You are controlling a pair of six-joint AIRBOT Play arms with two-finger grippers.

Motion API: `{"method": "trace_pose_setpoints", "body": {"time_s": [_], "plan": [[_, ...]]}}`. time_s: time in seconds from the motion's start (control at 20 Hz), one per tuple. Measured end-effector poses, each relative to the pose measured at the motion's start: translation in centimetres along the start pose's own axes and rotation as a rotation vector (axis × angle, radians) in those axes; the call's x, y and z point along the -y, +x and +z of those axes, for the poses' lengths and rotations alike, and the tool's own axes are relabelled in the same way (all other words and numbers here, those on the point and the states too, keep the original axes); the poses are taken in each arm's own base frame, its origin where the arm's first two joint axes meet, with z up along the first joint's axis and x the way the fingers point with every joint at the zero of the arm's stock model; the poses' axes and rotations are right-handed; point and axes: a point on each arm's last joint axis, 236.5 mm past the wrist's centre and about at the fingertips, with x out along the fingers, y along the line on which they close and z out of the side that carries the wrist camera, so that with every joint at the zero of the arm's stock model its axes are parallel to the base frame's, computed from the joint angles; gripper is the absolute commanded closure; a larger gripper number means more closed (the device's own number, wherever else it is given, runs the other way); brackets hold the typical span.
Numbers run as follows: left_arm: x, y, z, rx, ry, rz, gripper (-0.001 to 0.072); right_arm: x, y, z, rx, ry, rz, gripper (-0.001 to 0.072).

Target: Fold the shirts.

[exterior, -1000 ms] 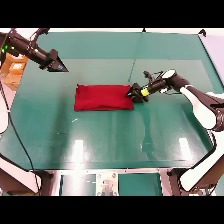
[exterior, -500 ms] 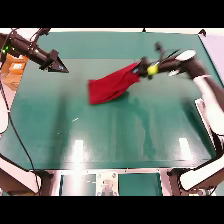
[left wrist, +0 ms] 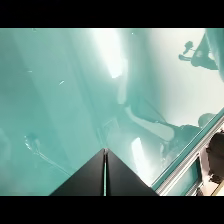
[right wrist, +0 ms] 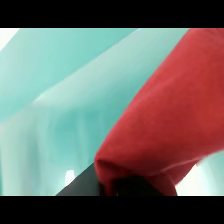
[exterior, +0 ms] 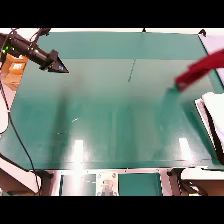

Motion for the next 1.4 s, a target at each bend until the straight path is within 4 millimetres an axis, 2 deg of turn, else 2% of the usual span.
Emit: {"method": "trace_pose_setpoints", "body": {"time_s": [0.15, 0.35, 0.45, 0.55, 0.75, 0.8, 0.85, 0.9, 1.0, 1.05, 1.1, 1.15, 1.2, 1.3, 1.4], "plan": [[0.3, 0.2, 0.0, -0.005, 0.005, -0.002, 0.0686, 5.7, -6.3, 1.2, 0.089, 0.108, -0.107, 0.0698], [1.5, 1.3, 0.0, -0.022, 0.031, -0.011, 0.0686, 11.3, -13.6, 0.4, 0.194, 0.196, -0.328, 0.0698], [2.4, 2.0, 0.0, -0.03, 0.053, -0.015, 0.0686, 14.2, -15.8, -1.3, 0.176, 0.243, -0.461, 0.0697], [3.3, 2.8, -0.1, -0.044, 0.078, -0.022, 0.0686, 17.4, -17.1, -4.0, 0.119, 0.321, -0.588, 0.0698], [5.1, 4.2, -0.5, -0.076, 0.13, -0.036, 0.0686, 22.6, -17.3, -10.6, -0.045, 0.501, -0.756, 0.0679], [5.4, 4.5, -0.6, -0.083, 0.139, -0.038, 0.0686, 23.9, -17.1, -12.5, -0.095, 0.548, -0.798, 0.0461], [5.6, 4.6, -0.7, -0.088, 0.145, -0.04, 0.0686, 25.1, -17.1, -14.3, -0.144, 0.59, -0.841, 0.019], [5.7, 4.7, -0.8, -0.09, 0.148, -0.04, 0.0686, 26.2, -17.3, -16.3, -0.196, 0.636, -0.886, 0.0135], [5.9, 4.8, -1.0, -0.101, 0.155, -0.043, 0.0686, 27.5, -17.5, -18.9, -0.266, 0.694, -0.945, 0.0136], [6.0, 4.9, -1.1, -0.106, 0.162, -0.044, 0.0687, 27.8, -17.7, -19.9, -0.293, 0.724, -0.965, 0.0165], [6.1, 4.9, -1.2, -0.11, 0.166, -0.046, 0.0687, 27.9, -17.8, -20.3, -0.305, 0.745, -0.98, 0.0339], [6.2, 4.8, -1.2, -0.11, 0.17, -0.045, 0.0687, 27.6, -17.6, -20.2, -0.306, 0.749, -0.981, 0.0647], [6.4, 4.6, -1.2, -0.104, 0.177, -0.043, 0.0687, 26.9, -16.7, -19.4, -0.297, 0.731, -0.95, 0.0692], [7.1, 3.8, -1.3, -0.09, 0.195, -0.037, 0.0687, 24.7, -14.2, -16.6, -0.252, 0.646, -0.862, 0.0696], [8.3, 2.5, -1.4, -0.064, 0.218, -0.024, 0.0687, 21.0, -10.4, -13.0, -0.192, 0.497, -0.737, 0.0697]]}}
